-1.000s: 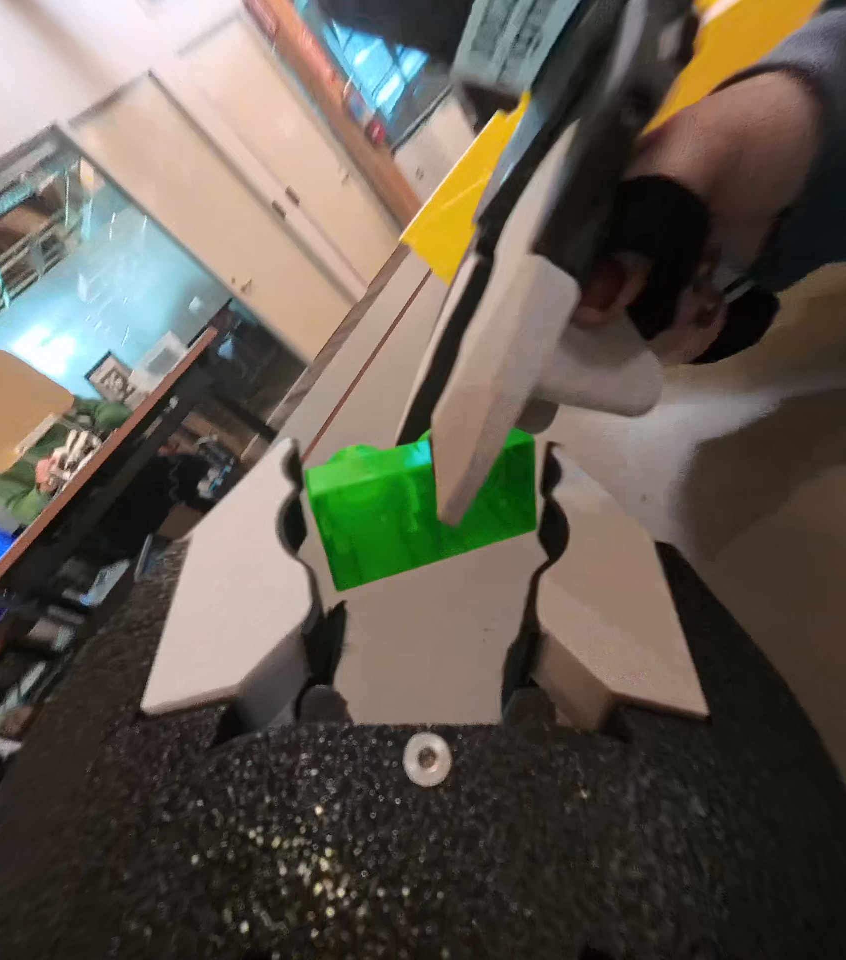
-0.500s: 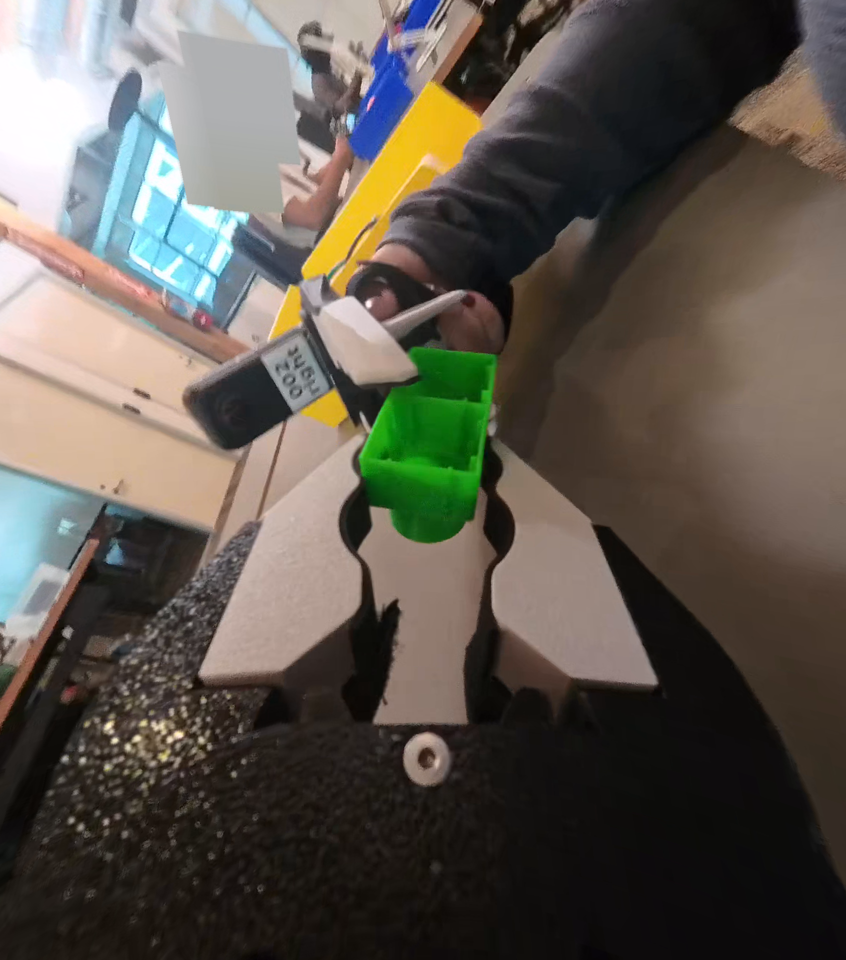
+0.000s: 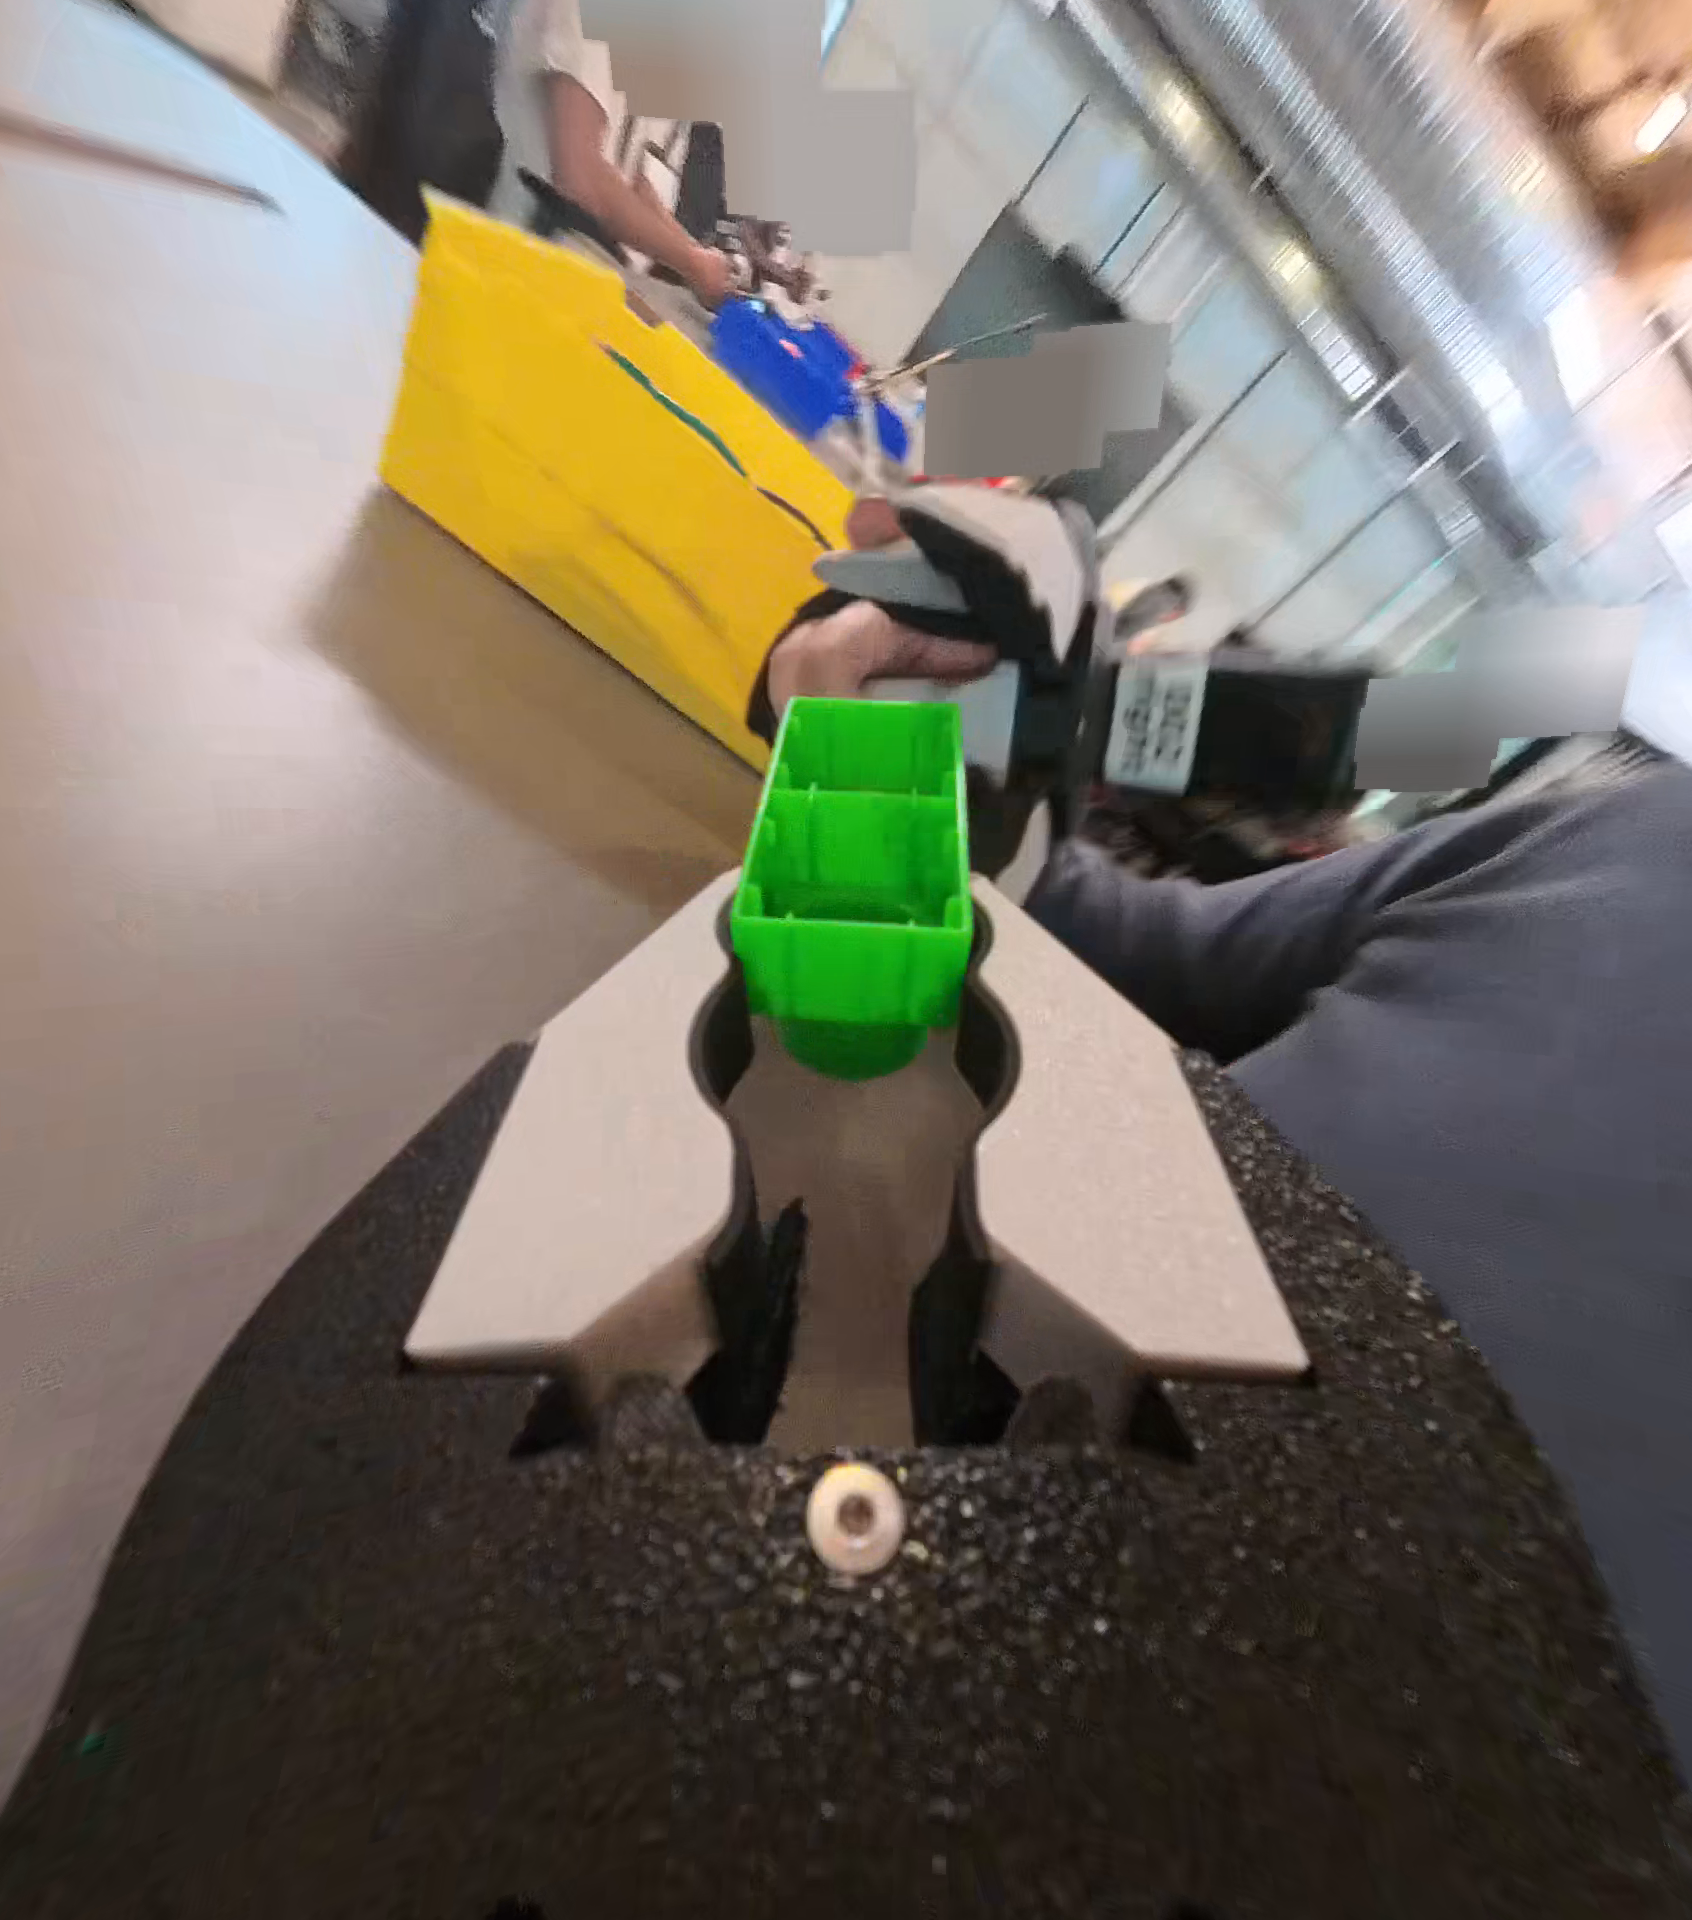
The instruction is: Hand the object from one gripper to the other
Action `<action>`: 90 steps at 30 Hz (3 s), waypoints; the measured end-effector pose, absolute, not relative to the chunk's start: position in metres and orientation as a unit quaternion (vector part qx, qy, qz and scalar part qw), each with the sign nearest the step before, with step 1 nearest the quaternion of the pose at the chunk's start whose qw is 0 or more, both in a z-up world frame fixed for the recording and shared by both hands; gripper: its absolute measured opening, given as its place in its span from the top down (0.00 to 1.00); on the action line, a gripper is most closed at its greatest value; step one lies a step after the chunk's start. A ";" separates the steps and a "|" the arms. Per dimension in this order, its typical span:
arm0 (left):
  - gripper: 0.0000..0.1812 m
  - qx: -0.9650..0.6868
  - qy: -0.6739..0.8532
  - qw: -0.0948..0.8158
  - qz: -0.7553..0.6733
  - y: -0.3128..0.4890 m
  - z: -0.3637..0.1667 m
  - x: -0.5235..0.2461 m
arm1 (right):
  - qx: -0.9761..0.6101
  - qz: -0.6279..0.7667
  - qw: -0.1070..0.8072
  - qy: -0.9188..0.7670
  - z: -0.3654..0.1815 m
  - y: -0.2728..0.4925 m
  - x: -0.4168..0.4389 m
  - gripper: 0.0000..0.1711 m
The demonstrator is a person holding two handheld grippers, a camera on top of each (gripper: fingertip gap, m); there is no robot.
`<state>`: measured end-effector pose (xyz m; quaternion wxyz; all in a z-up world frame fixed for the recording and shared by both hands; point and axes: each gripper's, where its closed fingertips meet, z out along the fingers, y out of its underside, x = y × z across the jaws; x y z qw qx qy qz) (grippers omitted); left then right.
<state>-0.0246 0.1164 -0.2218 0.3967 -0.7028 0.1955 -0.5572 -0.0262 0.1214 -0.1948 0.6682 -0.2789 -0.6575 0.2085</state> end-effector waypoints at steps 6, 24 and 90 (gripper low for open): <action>0.81 -0.665 0.175 0.244 -0.684 0.088 -0.226 -0.009 | -0.181 0.098 0.668 -0.715 -0.216 0.095 -0.037 0.69; 0.81 -0.557 0.502 0.654 -0.096 0.111 -0.220 -0.020 | -0.531 0.647 0.193 -0.512 -0.216 0.096 -0.032 0.69; 0.78 -0.641 0.248 0.722 -0.071 0.165 -0.215 -0.063 | -0.618 0.089 0.717 -0.310 -0.104 0.182 0.094 1.00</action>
